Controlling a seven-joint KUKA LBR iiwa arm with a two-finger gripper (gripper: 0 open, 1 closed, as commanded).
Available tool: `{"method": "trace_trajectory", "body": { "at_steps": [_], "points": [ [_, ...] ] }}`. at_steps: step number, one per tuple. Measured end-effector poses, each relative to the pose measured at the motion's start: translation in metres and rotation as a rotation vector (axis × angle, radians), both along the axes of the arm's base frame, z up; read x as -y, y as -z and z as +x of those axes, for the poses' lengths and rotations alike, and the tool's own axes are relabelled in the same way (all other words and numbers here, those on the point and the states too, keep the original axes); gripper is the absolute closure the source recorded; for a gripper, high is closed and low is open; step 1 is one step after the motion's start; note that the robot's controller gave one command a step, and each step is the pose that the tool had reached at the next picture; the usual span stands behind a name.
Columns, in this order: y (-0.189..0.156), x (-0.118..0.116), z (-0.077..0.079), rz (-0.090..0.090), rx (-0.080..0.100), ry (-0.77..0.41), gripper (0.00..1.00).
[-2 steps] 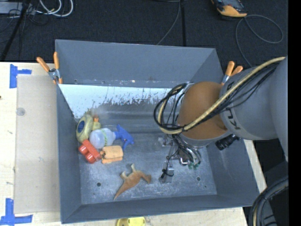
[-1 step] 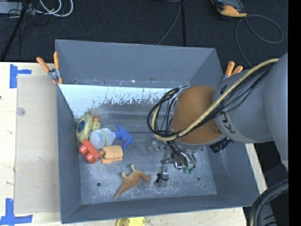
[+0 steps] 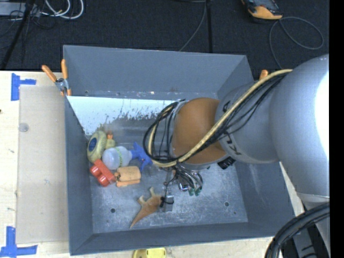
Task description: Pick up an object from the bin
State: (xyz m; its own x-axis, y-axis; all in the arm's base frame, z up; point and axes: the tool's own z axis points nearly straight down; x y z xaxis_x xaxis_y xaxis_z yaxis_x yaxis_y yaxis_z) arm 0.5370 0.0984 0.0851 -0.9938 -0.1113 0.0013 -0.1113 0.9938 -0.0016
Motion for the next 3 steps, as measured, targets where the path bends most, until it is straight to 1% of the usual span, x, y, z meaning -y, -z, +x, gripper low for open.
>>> {"method": "trace_trajectory", "body": {
  "at_steps": [1,2,3],
  "points": [
    [0.009,-0.018,-0.032,0.000,-0.009,0.250,1.00],
    [0.009,-0.018,-0.032,0.000,-0.009,0.249,1.00],
    [-0.025,-0.018,-0.032,-0.003,-0.020,0.238,1.00]
  ]
}}
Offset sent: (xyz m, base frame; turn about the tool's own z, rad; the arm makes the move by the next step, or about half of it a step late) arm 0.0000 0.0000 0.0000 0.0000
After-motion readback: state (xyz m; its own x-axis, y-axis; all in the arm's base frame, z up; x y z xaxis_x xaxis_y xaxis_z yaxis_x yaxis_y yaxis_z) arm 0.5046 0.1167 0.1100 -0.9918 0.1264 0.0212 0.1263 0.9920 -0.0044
